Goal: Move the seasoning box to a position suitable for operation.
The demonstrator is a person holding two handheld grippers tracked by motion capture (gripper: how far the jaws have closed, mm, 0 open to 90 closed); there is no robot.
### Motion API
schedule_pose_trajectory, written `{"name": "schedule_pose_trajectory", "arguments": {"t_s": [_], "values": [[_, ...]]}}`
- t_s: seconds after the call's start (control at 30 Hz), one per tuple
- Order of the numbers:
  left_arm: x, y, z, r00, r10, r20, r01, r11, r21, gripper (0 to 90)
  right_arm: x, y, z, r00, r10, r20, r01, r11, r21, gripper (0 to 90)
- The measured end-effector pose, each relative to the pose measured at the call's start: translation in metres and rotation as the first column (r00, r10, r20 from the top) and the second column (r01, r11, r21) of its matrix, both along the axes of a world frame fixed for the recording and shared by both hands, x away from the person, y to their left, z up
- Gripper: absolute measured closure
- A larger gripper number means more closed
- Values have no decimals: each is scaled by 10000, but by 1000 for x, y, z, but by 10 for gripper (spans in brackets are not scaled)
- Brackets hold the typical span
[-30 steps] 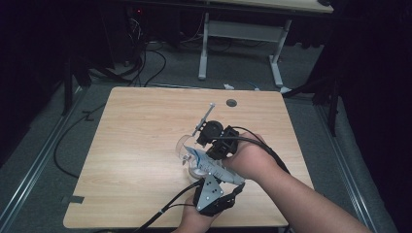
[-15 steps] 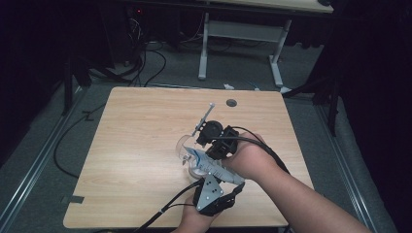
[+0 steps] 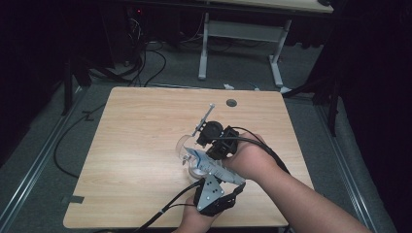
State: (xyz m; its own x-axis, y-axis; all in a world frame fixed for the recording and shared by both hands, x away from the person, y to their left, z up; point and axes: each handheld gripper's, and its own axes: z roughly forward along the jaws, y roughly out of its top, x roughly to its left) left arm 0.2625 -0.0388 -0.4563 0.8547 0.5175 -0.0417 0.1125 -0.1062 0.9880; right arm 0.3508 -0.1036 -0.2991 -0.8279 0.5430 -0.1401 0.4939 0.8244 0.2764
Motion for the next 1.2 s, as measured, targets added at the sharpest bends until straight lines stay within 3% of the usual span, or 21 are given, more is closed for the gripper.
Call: {"name": "schedule_pose_trajectory", "arguments": {"t_s": [1.2], "values": [[0,1,-3,10000,16,18,-16,10000,58,567,0,2,-3,9999,87,55,-86,10000,-42,900]]}}
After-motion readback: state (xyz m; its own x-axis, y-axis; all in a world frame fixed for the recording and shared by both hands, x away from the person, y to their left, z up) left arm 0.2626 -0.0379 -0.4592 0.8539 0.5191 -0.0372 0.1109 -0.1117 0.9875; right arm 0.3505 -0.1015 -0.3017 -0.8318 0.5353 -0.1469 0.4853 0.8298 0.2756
